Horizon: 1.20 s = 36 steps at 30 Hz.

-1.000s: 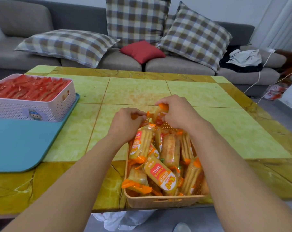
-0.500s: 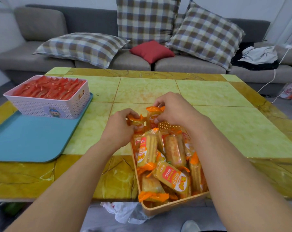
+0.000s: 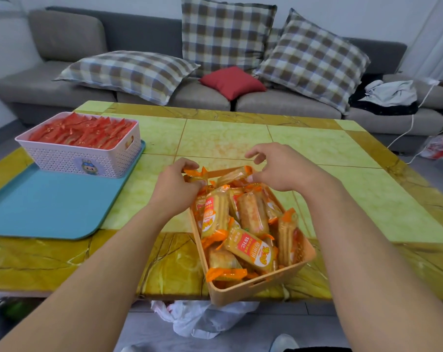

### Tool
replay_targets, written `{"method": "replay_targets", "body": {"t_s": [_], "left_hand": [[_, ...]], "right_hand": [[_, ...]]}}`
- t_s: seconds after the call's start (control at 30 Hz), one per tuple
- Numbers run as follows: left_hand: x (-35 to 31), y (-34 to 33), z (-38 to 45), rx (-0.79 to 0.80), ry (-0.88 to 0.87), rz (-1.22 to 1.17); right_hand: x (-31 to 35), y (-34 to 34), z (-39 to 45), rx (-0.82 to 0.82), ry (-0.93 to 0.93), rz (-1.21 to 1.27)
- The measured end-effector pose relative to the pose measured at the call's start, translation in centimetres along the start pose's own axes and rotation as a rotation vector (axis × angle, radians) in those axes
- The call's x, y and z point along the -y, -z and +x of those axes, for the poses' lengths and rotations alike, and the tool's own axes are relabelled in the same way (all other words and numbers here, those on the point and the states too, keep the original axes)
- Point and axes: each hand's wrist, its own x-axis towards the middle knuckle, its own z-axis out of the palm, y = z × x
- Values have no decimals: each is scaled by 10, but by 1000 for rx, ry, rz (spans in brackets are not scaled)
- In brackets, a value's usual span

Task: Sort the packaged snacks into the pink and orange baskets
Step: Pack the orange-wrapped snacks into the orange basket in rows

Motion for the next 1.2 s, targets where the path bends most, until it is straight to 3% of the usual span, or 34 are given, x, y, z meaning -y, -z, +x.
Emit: {"method": "replay_targets", "body": {"t_s": [0.2,0.4,0.53,0.77,1.03,1.2], "left_hand": [[-2,-2,-4,-21,17,-4],[0,-2,-2,-7,7,59],[-1,-2,-1,15,-9,93],[-1,-1,-5,-9,-17,68],[3,6,-6,-48,-61,20],[5,6,-7,-53,-78,44]], "right_hand": [[-5,-26,14,-88,-57,-85],[8,-24,18,-135,28,-75],[17,-22,19,-166,53,-194],[24,-48,29,-48,8,-149],[23,-28,26,-184,-55,-98],[24,-37,21,-15,-36,-173]]}}
